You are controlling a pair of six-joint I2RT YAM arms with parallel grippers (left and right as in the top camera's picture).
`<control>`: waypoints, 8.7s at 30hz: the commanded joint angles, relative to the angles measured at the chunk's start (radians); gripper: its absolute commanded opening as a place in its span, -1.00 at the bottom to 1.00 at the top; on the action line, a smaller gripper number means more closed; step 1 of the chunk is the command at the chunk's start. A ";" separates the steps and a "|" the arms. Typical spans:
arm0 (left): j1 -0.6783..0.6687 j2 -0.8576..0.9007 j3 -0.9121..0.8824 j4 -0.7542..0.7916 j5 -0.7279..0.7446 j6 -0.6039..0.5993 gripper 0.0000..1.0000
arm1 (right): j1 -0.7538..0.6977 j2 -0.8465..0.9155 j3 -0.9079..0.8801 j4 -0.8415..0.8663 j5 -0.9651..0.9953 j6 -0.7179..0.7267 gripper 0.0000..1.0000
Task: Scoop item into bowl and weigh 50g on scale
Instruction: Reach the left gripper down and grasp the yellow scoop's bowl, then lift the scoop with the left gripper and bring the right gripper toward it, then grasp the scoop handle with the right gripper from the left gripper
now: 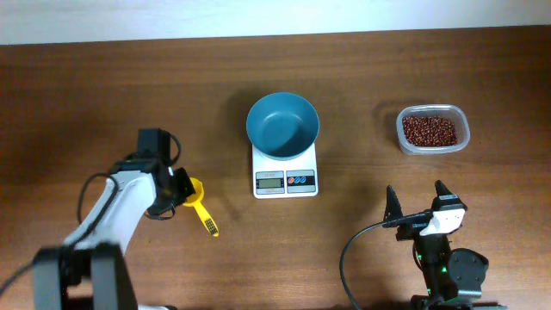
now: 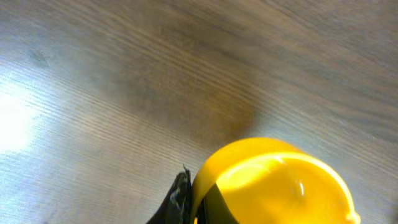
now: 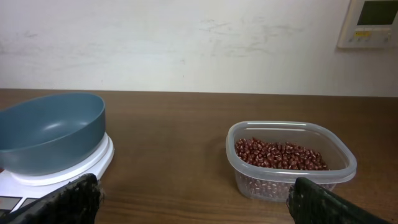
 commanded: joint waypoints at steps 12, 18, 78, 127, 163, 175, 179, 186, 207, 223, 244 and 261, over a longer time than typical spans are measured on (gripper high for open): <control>0.002 -0.654 0.144 -0.278 0.290 0.001 -1.00 | 0.009 -0.007 -0.005 -0.007 -0.009 -0.006 0.97; 0.002 -0.671 0.144 -0.333 0.312 0.002 -1.00 | 0.009 -0.007 -0.005 -0.007 -0.009 -0.006 0.97; 0.002 -0.546 -0.006 -0.652 0.248 -0.853 -1.00 | 0.009 -0.006 -0.005 -0.010 -1.035 0.994 0.97; -0.213 -0.546 -0.006 -0.470 0.237 -0.935 -1.00 | 0.100 0.901 0.881 -0.775 -0.577 0.544 0.97; -0.213 -0.546 -0.006 -0.512 0.235 -1.169 -1.00 | 0.815 1.173 0.919 -0.359 -0.518 0.815 0.01; -0.213 -0.546 -0.006 -0.511 0.246 -1.169 -1.00 | 0.822 1.202 0.919 -0.351 -0.482 0.916 -0.12; -0.213 -0.546 -0.006 -0.504 0.269 -1.169 -1.00 | 0.822 1.228 0.919 -0.335 -0.513 0.923 -0.21; -0.213 -0.546 -0.006 -0.489 0.274 -1.169 -1.00 | 0.822 1.238 0.919 -0.305 -0.533 0.946 -0.33; -0.218 -0.546 -0.006 -0.440 0.323 -1.170 -1.00 | 0.822 1.238 0.919 -0.272 -0.532 0.965 -0.44; -0.217 -0.546 -0.006 -0.414 0.352 -1.170 -1.00 | 0.822 1.240 0.919 -0.256 -0.521 0.964 -0.48; -0.217 -0.546 -0.006 -0.429 0.279 -1.168 -1.00 | 0.873 1.299 0.919 -0.159 -0.499 0.959 -0.65; -0.217 -0.546 -0.006 -0.443 0.303 -1.169 -1.00 | 0.874 1.300 0.919 -0.179 -0.472 0.960 -0.64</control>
